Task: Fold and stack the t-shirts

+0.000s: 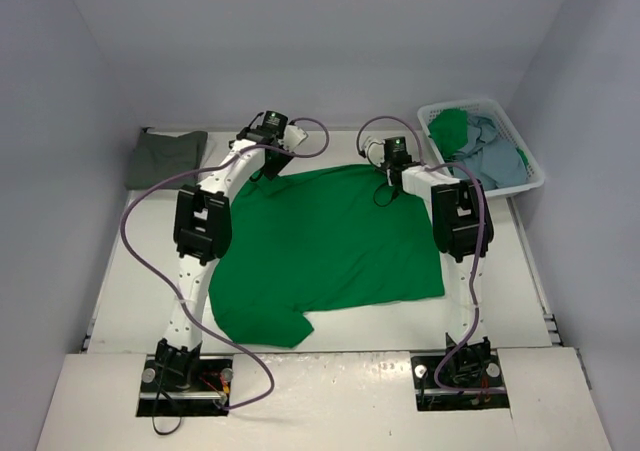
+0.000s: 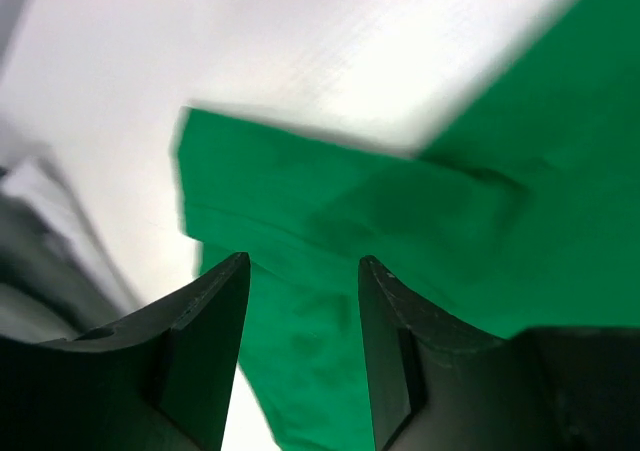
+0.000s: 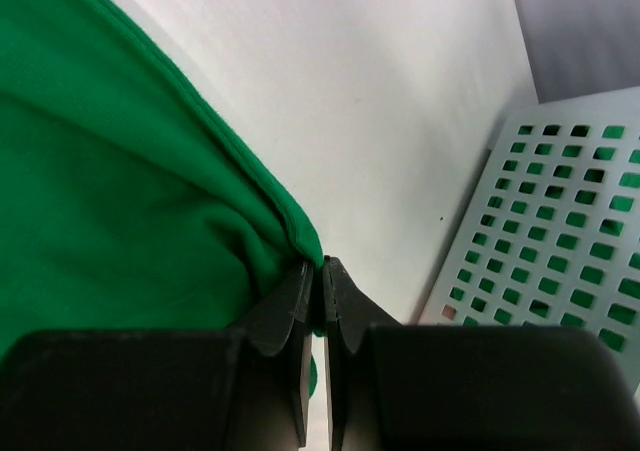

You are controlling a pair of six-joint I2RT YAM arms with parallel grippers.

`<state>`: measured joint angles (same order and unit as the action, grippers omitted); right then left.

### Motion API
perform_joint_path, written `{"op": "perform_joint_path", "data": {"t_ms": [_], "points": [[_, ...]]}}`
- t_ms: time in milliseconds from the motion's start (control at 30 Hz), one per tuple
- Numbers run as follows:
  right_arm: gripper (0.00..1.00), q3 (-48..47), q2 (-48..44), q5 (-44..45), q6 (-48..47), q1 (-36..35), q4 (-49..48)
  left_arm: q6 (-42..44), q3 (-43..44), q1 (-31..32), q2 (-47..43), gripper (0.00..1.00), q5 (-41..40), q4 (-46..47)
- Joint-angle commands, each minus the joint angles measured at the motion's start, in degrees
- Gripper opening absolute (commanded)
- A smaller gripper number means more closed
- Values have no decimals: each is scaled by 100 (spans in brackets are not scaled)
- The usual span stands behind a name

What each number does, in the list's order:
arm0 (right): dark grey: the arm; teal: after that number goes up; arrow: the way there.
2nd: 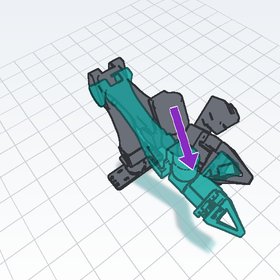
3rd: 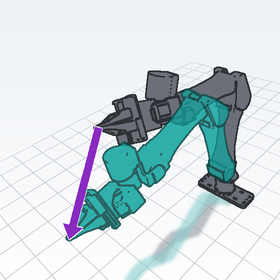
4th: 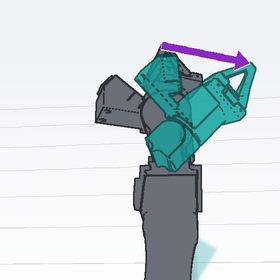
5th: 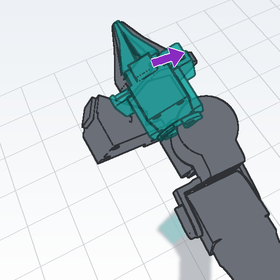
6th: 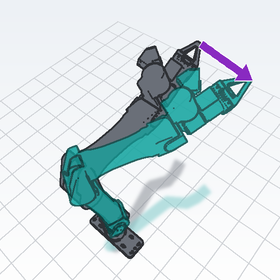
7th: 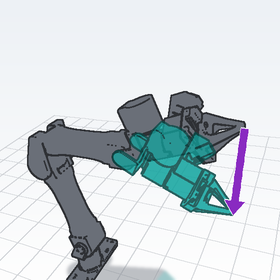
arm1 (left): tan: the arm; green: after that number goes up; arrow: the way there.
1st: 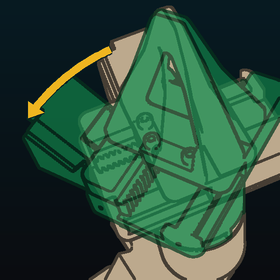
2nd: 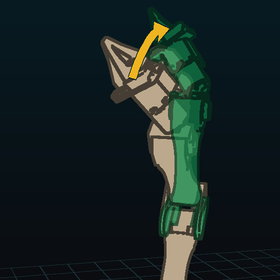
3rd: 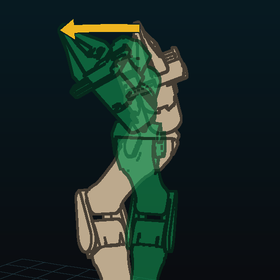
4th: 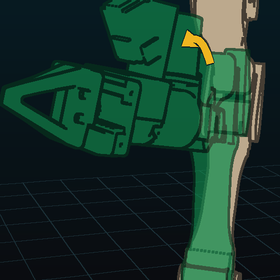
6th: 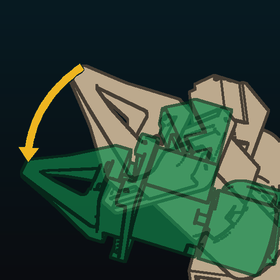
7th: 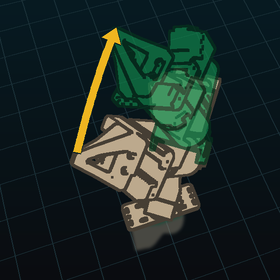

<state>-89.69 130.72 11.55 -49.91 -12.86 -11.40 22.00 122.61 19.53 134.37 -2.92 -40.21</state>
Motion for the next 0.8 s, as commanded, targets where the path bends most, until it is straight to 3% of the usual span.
{"op": "perform_joint_path", "data": {"t_ms": [0,200,567,767], "points": [[0,153,-591,-12,148,-32,-126,236,868,-203,124,42,-1025,418],[0,285,-653,-65,297,-41,-126,-643,2381,-765,810,42,-685,-505],[0,549,-784,-118,535,-146,-126,-1532,2566,-1416,854,42,668,-866],[0,575,-837,-127,675,-155,-91,-1699,2786,-1513,951,42,1820,-1367]]}}
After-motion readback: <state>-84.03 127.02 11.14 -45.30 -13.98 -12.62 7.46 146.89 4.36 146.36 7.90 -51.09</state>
